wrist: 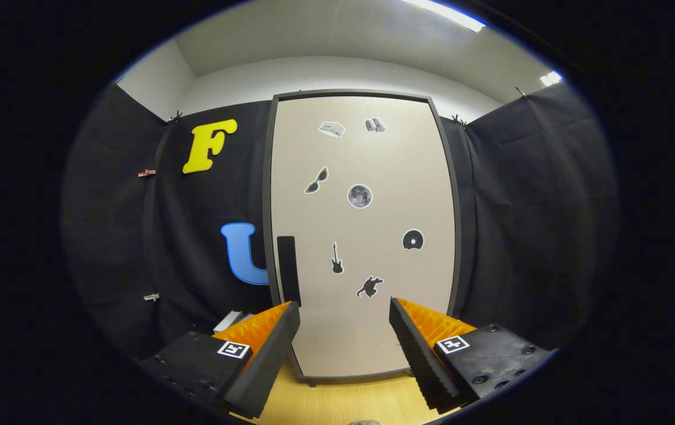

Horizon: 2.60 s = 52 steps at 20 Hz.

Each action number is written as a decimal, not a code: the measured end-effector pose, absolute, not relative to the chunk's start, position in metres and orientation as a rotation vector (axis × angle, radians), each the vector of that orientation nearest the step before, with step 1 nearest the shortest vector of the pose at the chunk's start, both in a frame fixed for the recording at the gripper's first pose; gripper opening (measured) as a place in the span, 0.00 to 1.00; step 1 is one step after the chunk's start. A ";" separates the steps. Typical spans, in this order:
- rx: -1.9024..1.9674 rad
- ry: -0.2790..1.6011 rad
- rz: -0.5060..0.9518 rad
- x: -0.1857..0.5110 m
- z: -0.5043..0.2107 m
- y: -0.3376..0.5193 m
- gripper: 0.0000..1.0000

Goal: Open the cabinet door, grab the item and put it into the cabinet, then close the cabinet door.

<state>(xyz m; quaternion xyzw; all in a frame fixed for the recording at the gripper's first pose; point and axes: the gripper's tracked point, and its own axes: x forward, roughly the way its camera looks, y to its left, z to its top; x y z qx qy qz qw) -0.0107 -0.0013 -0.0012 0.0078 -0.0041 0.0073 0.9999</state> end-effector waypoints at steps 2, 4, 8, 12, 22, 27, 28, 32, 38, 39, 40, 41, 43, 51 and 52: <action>0.015 -0.006 0.016 -0.009 -0.002 -0.001 0.98; 0.012 -0.007 0.015 -0.007 -0.002 0.000 0.98; 0.005 -0.008 0.020 -0.001 -0.004 0.006 0.98; -0.002 -0.003 0.020 0.009 -0.009 0.016 0.98; 0.011 -0.012 0.021 0.051 -0.014 0.054 0.96; 0.007 -0.001 0.019 0.075 -0.020 0.071 0.97; 0.007 0.007 0.018 0.080 -0.023 0.074 0.97; 0.007 0.039 0.007 0.103 -0.033 0.078 0.97; 0.003 0.054 -0.009 0.140 -0.044 0.082 0.97; 0.005 0.060 -0.011 0.146 -0.046 0.083 0.97; 0.007 0.065 -0.013 0.152 -0.046 0.083 0.97; 0.010 0.067 -0.016 0.156 -0.047 0.082 0.97; 0.014 0.061 -0.024 0.163 -0.045 0.081 0.97; -0.024 0.038 -0.015 0.170 -0.040 0.087 0.38; -0.028 0.040 -0.020 0.166 -0.038 0.086 0.38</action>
